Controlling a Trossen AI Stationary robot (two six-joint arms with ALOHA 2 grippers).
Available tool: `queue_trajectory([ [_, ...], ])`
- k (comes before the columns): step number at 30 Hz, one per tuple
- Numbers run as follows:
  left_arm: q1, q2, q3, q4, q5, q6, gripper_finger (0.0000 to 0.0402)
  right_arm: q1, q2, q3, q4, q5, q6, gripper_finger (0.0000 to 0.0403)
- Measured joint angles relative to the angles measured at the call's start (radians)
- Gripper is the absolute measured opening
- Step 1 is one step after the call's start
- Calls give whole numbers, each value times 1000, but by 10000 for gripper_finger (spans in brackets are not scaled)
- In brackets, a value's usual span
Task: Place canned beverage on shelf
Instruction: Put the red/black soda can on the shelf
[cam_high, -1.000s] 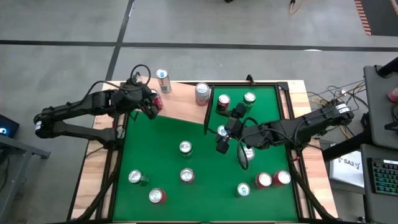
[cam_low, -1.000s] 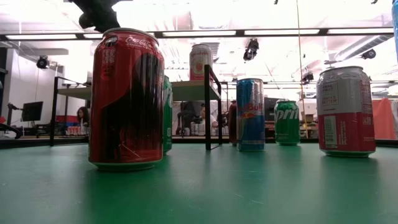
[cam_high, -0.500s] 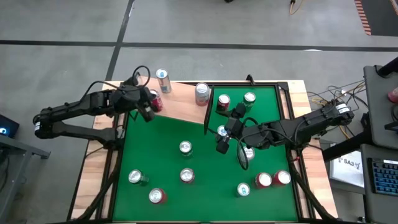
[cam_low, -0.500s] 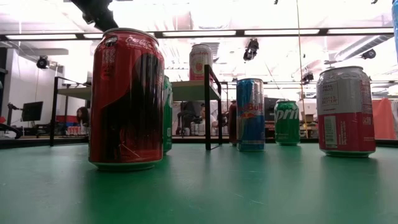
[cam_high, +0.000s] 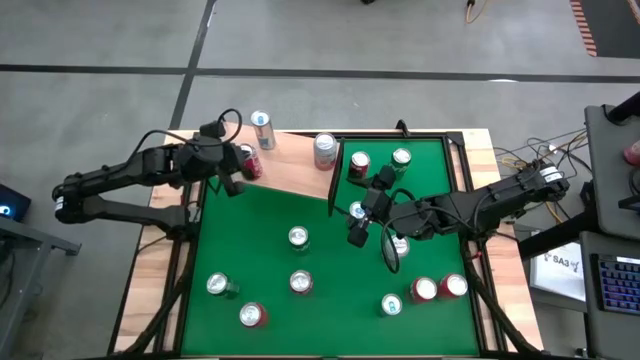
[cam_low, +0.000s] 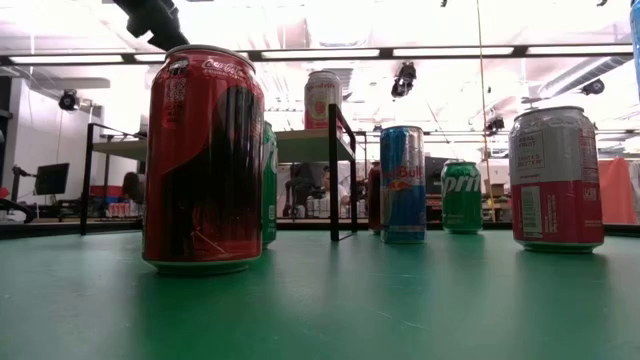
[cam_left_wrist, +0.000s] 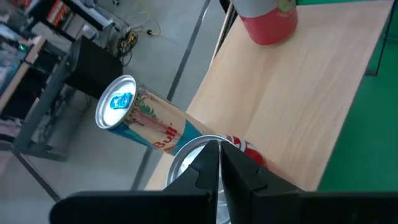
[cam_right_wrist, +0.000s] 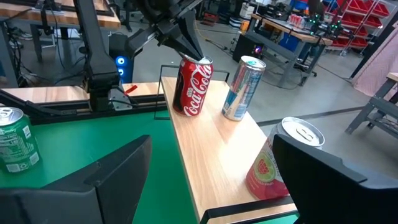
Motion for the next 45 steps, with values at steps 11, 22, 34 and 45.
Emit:
queue_trajectory([
  [11, -1, -22, 36, -115, 56, -77, 0, 0, 0, 0, 0, 0, 1, 325],
  [22, -1, -28, 51, -175, 4, -117, 0, 1, 0, 0, -1, 0, 1, 325],
  [34, -1, -41, 113, -199, 39, -220, 0, 1, 0, 0, -1, 0, 1, 325],
  [45, -1, -42, 60, -207, 336, -336, 0, 0, 0, -10, -2, -1, 1, 325],
])
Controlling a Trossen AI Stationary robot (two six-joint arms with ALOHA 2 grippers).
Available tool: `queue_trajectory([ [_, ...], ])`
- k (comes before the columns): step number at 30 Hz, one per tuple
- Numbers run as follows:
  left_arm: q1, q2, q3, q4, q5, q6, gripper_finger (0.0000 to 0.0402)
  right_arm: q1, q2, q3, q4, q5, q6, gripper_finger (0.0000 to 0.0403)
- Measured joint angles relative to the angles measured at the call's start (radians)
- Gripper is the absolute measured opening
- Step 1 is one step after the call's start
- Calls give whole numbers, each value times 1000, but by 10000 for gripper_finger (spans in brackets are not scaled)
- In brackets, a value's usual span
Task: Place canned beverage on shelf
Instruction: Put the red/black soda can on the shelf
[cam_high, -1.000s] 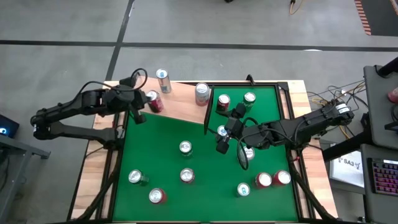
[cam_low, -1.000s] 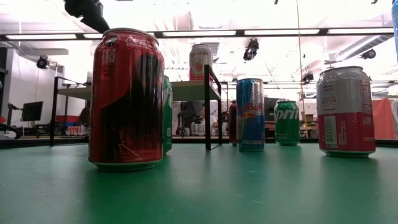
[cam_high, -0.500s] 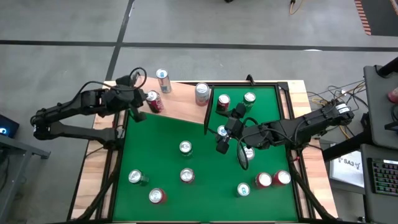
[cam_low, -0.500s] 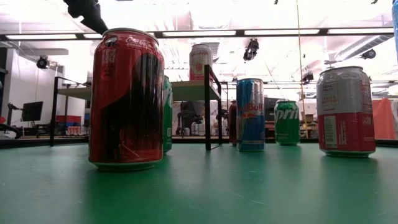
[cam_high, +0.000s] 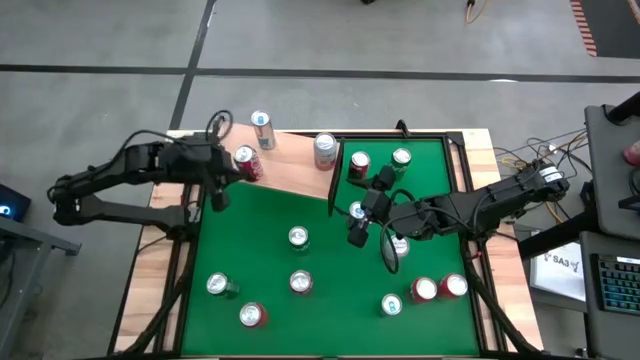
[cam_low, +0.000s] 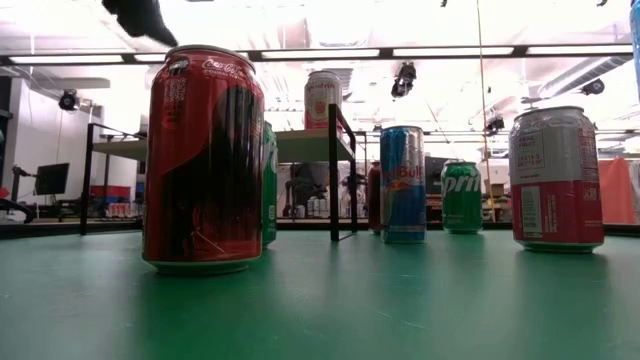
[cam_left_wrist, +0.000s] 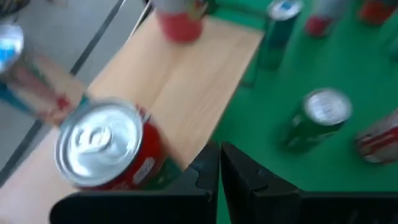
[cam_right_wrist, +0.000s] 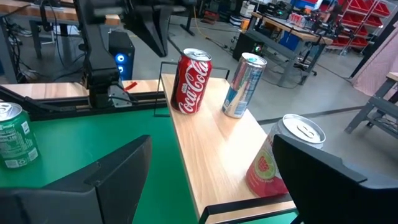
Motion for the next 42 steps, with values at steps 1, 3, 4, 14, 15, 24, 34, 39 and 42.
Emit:
queue_trajectory([
  [1, 0, 2, -13, -2, -33, -9, 0, 0, 0, 0, 0, 0, 0, 325],
  [3, 0, 4, -31, -2, -83, -21, 0, 0, 0, 0, 0, 0, 0, 325],
  [4, 0, 4, -38, -3, -98, -26, 0, 0, 0, 0, 0, 0, 0, 325],
  [14, 0, -25, -44, -46, -245, -80, 0, 0, 0, 0, 1, 0, 5, 325],
  [15, 0, -33, -44, -52, -265, -93, 0, 0, 0, 0, 1, 0, 5, 325],
  [24, -1, -90, -49, 57, -203, -208, 0, 0, 0, 0, 1, 0, 7, 325],
  [34, -2, 0, -55, 302, -185, -217, 0, 0, 0, -1, -22, 0, 21, 325],
  [39, -2, 59, -50, 280, -311, -225, 0, 0, 0, -1, -22, 0, 21, 325],
  [42, -2, 78, -49, 267, -325, -228, 0, 0, 0, -1, -22, 0, 21, 325],
])
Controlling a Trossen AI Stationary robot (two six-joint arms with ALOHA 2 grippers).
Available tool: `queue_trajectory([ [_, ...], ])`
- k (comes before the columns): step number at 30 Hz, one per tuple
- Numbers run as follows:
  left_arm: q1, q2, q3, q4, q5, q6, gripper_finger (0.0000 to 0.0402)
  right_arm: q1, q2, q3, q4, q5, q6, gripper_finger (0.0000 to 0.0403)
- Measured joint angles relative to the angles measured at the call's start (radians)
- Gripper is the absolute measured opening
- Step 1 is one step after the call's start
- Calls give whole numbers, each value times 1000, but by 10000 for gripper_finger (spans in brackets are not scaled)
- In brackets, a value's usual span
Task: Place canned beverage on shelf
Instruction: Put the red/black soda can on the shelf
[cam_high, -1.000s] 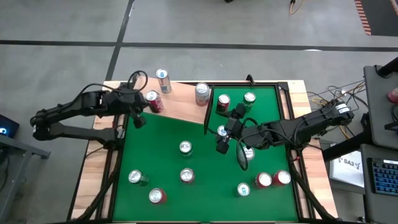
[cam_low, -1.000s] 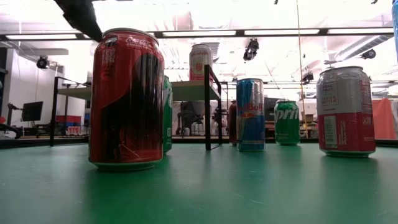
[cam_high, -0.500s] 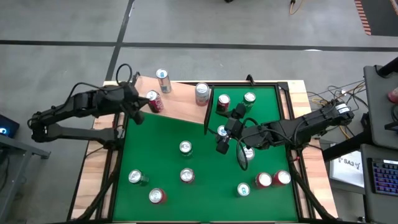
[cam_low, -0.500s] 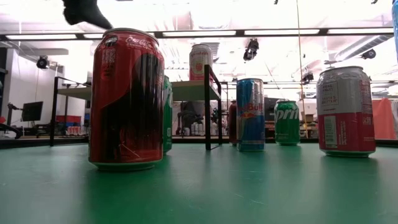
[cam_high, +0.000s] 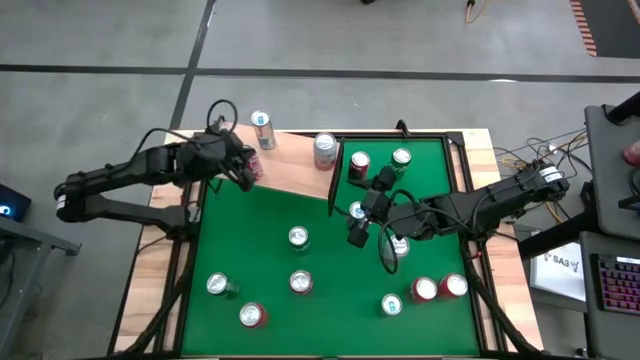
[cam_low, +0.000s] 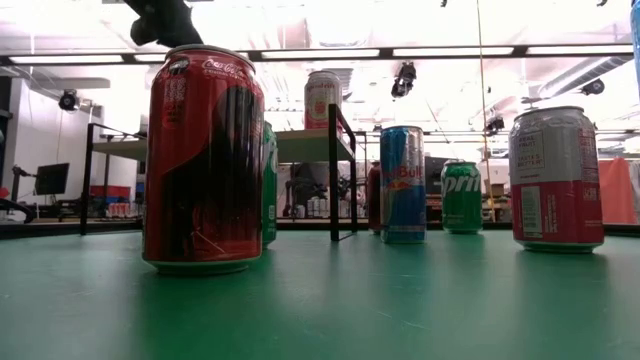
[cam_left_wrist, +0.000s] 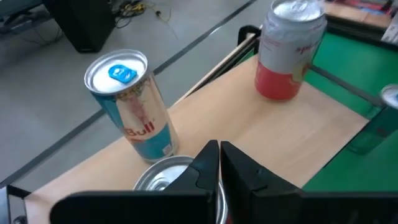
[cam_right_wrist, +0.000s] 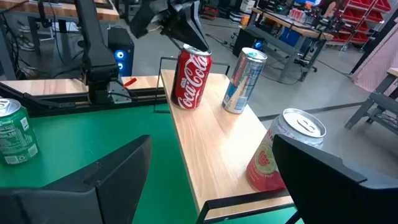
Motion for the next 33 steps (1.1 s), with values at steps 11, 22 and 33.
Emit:
queue_trajectory([
  [11, 0, 0, 2, -54, 12, 24, 0, 0, 0, -2, 0, 0, 2, 325],
  [22, 1, -42, 2, -86, 87, 184, 0, 0, 0, -2, 1, 0, 5, 325],
  [33, 0, -65, 40, -95, 264, 176, 0, 0, 0, -2, 0, 0, 8, 325],
])
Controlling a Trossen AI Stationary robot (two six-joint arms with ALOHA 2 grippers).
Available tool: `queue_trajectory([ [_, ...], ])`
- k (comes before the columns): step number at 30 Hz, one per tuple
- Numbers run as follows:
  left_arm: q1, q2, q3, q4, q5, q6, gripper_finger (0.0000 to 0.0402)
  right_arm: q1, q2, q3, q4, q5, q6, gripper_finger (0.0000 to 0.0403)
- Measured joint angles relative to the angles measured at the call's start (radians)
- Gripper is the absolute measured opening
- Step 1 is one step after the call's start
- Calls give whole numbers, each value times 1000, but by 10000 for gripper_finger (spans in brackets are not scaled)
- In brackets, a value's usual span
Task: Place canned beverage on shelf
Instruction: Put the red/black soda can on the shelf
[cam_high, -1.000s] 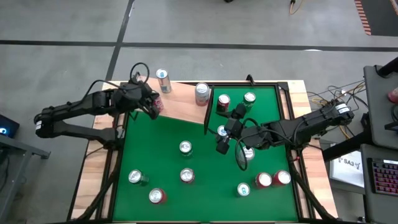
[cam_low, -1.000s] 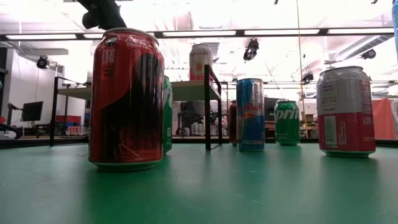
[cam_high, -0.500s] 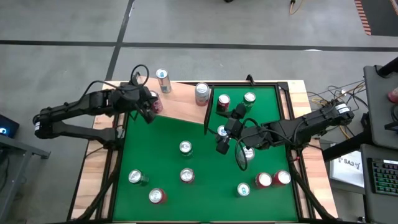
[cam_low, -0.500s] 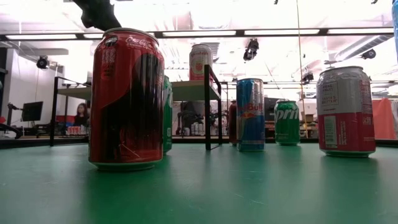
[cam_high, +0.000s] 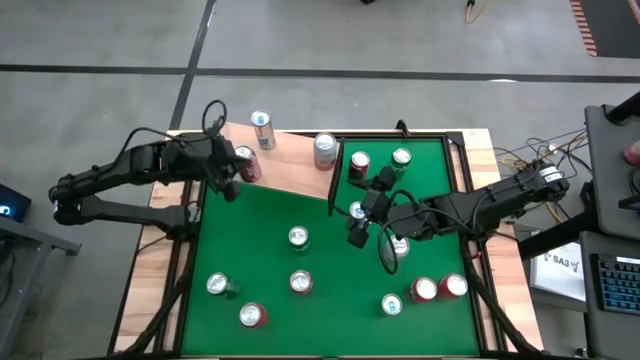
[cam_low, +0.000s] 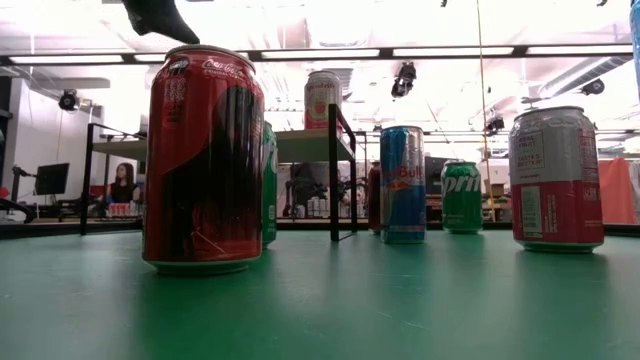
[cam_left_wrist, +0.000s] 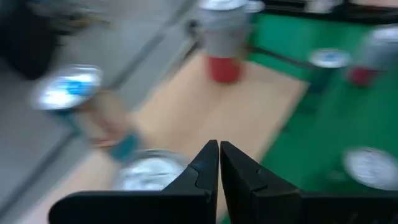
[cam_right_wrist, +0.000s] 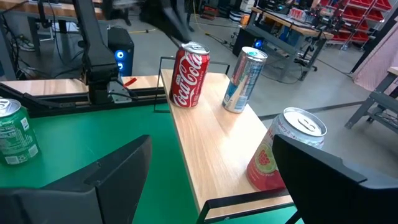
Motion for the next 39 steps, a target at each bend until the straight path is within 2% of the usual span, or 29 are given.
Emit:
queue_trajectory([
  [3, -13, 8, -15, -6, 114, -27, 0, 0, 0, -7, -2, 0, 7, 325],
  [5, -31, 16, -31, -15, 122, -46, 0, 0, 0, -11, -3, -1, 8, 325],
  [8, -47, 28, -52, -43, 77, -83, 0, 0, 0, -14, -1, -1, 9, 325],
  [14, -51, 47, -54, -115, -139, -138, 0, 0, 0, -16, -2, -1, 9, 325],
  [16, -50, 45, -54, -132, -174, -149, 0, 0, 0, -16, -2, -1, 9, 325],
  [29, -50, 18, -54, -202, -271, -207, 0, 0, 0, -19, -2, -1, 15, 325],
  [34, -51, 9, -52, -190, -245, -237, 0, 0, 0, -19, -3, -1, 9, 325],
  [39, -51, 13, -34, -106, -236, -243, 0, 0, 0, -19, -3, -1, 6, 325],
])
